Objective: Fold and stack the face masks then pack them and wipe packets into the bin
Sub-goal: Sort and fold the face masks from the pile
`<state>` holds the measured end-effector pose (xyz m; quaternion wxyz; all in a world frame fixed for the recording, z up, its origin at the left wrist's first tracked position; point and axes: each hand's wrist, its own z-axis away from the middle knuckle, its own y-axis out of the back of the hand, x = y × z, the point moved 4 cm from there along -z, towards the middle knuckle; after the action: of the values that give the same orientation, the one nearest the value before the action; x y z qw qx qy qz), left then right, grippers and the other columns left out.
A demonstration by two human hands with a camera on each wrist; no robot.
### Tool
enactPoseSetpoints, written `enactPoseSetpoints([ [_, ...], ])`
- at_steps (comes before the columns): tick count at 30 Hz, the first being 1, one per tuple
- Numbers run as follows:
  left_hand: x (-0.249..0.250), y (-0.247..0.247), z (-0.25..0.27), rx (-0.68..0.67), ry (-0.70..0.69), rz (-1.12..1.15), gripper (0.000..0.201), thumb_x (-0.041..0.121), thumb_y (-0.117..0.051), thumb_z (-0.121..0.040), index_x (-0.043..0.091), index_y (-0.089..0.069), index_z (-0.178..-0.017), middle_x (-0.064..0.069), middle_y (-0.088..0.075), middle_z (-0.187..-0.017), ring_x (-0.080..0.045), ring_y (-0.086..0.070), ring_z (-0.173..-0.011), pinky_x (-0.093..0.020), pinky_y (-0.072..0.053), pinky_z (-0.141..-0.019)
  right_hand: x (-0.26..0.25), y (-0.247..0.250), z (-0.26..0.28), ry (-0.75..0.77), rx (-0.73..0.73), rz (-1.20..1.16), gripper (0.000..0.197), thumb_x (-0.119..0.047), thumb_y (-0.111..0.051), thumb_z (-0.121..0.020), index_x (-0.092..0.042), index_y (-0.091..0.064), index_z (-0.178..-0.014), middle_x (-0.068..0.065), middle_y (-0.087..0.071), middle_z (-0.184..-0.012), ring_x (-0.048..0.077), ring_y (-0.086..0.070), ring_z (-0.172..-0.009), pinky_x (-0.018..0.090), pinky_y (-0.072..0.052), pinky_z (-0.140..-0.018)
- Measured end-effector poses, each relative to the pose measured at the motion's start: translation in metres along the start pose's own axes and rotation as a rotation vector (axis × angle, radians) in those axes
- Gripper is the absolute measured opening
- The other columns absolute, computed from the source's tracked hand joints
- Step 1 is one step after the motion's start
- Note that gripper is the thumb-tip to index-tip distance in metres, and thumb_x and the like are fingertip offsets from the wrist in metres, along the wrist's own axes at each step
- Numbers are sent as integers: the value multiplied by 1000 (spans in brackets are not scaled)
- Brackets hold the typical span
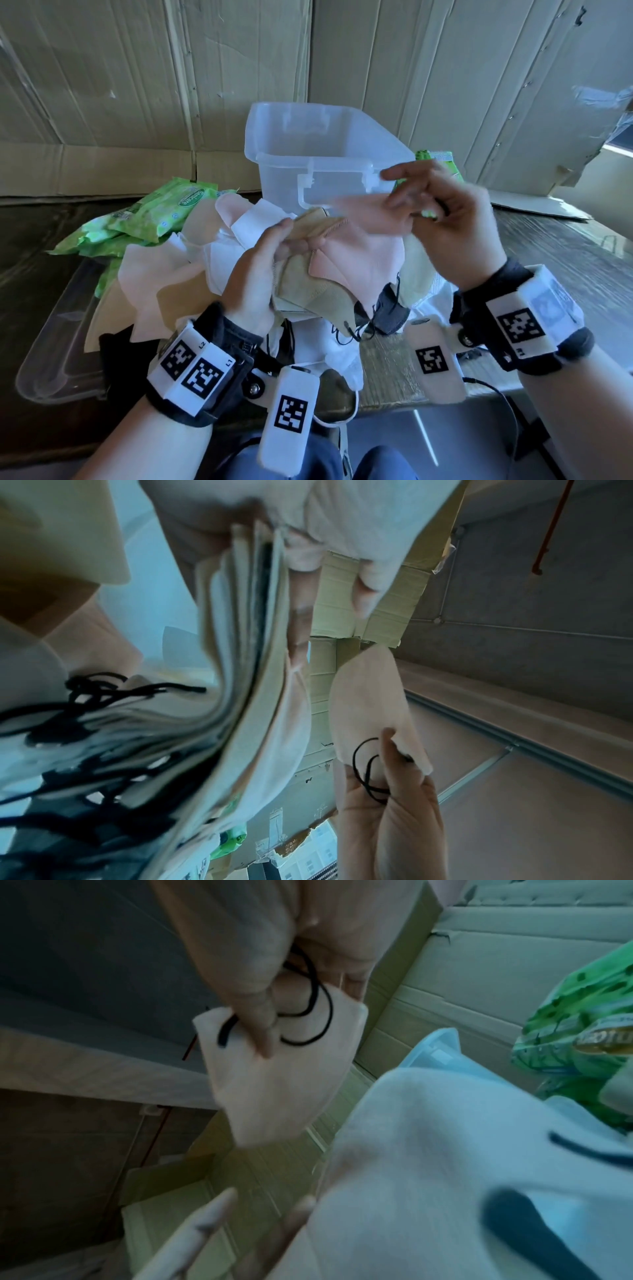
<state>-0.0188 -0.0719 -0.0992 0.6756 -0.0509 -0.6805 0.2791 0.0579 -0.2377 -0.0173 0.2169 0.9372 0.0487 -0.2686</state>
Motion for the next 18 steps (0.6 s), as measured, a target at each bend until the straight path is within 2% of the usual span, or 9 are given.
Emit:
enactPoseSetpoints([
  [2, 1, -1, 0, -48, -41, -21, 51, 45, -67, -70, 16, -68, -113, -7, -71, -105, -23, -65, -102, -38, -49, -90, 0, -16, 10, 18, -245, 111, 28, -12, -44, -61, -28, -64, -71, -8, -60, -103, 10, -54, -107, 20, -39, -92],
  [3, 2, -2, 1, -56, -79, -64, 51, 40, -71, -67, 16, -68, -112, -3, -73, -88, -16, -69, -83, -29, -54, -75, 4, -23, 16, 10, -367, 179, 30, -15, -42, -61, -31, -66, -69, -6, -60, -108, 15, -53, -109, 19, -37, -93],
  [5, 1, 1, 0, 13, -159, -140, 33, 14, -74, -65, 9, -71, -97, 4, -66, -58, -5, -60, -48, -16, -46, -47, 12, -28, 26, -42, -523, 214, 38, -10, -38, -59, -31, -68, -69, -4, -58, -116, 16, -49, -113, 11, -32, -94],
  [7, 3, 3, 0, 95, -214, -185, 18, -5, -68, -70, 10, -68, -80, 7, -68, -57, -3, -61, -52, -16, -51, -54, 12, -25, 25, -121, -578, 121, 42, -9, -37, -56, -30, -67, -75, -3, -55, -123, 12, -45, -116, 10, -30, -95],
  [10, 2, 1, 1, 70, -263, -287, 23, -9, -68, -71, 8, -71, -86, 5, -73, -73, -8, -66, -71, -17, -52, -75, 11, -19, 15, -219, -506, -17, 39, -11, -43, -68, -29, -63, -97, 1, -56, -120, 11, -47, -116, 18, -33, -98],
  [12, 3, -3, 3, 28, -289, -343, 25, -9, -68, -71, 12, -71, -84, 8, -73, -74, -4, -66, -73, -14, -51, -74, 13, -25, 12, -175, -471, 112, 31, -22, -49, -80, -25, -62, -108, -3, -58, -109, 11, -49, -108, 13, -33, -94],
  [13, 3, -5, 4, 8, -302, -359, 26, -10, -68, -71, 14, -71, -83, 10, -73, -73, -1, -66, -73, -12, -51, -72, 15, -29, 12, -152, -463, 193, 32, -28, -54, -80, -22, -63, -110, -7, -57, -102, 10, -49, -102, 8, -32, -89],
  [15, 3, -7, 5, -10, -320, -391, 27, -8, -70, -71, 16, -71, -83, 9, -74, -80, -4, -66, -80, -16, -51, -79, 19, -33, 12, -156, -438, 247, 36, -33, -63, -72, -18, -66, -105, -16, -52, -92, 8, -49, -93, 2, -31, -80],
  [18, 3, -4, 5, -4, -334, -429, 29, -5, -73, -69, 21, -73, -82, 9, -74, -90, -8, -67, -92, -20, -50, -87, 21, -28, 9, -194, -367, 211, 24, -33, -68, -66, -19, -67, -86, -13, -51, -85, 1, -49, -82, 4, -33, -73],
])
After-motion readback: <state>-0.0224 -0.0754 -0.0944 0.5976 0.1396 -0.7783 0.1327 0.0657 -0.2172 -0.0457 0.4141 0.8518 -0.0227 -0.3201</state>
